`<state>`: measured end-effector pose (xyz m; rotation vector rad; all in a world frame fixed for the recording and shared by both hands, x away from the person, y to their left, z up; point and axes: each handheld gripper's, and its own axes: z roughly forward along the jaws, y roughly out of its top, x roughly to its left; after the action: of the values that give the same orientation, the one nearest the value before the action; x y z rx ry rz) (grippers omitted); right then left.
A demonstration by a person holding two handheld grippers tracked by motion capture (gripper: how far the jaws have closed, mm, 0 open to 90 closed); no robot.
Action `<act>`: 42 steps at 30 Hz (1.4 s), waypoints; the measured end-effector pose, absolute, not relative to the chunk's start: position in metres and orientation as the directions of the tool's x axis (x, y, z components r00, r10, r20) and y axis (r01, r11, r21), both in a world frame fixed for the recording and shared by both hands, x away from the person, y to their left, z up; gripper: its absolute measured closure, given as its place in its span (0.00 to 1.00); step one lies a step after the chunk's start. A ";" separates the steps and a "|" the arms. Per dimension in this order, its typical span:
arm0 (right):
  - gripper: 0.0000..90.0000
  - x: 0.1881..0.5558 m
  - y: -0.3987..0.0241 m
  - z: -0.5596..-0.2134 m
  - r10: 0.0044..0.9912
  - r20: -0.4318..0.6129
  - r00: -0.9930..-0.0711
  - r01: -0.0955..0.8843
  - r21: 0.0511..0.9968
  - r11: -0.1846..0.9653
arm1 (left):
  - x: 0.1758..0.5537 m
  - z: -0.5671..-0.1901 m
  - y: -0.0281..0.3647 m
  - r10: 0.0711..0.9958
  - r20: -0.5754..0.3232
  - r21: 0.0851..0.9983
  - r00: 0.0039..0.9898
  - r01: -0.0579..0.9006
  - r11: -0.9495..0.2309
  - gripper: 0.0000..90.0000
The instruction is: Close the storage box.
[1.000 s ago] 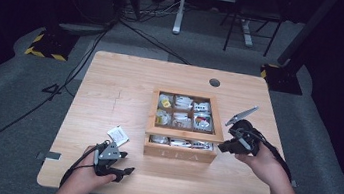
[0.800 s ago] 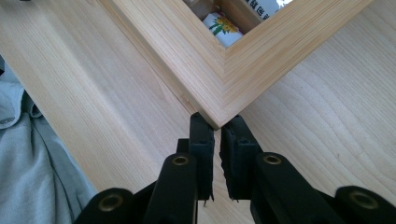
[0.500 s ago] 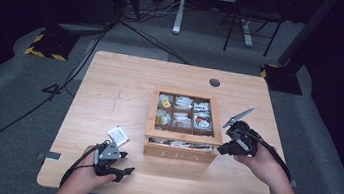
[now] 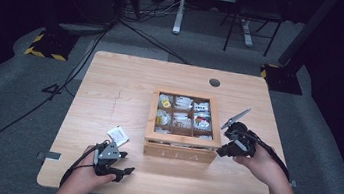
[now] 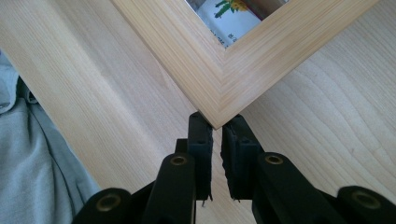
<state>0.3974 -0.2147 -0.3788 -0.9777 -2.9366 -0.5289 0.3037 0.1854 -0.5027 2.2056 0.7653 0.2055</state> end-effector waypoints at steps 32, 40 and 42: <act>0.81 0.396 -0.229 -0.364 0.606 0.093 -0.790 0.585 0.409 0.700 | 0.304 -0.503 0.185 0.591 -0.087 0.721 0.802 0.460 -0.518 0.42; 0.56 0.408 -0.251 -0.354 0.646 0.070 -0.760 0.547 0.607 0.577 | 0.303 -0.503 0.190 0.608 -0.073 0.720 0.791 0.463 -0.516 0.42; 0.54 0.410 -0.257 -0.353 0.665 0.078 -0.743 0.552 0.634 0.542 | 0.303 -0.503 0.191 0.609 -0.071 0.720 0.790 0.463 -0.517 0.42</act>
<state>0.4105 -0.2574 -0.3527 -1.1582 -2.9063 -1.0921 0.3025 0.1905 -0.5028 2.2084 0.7896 0.2444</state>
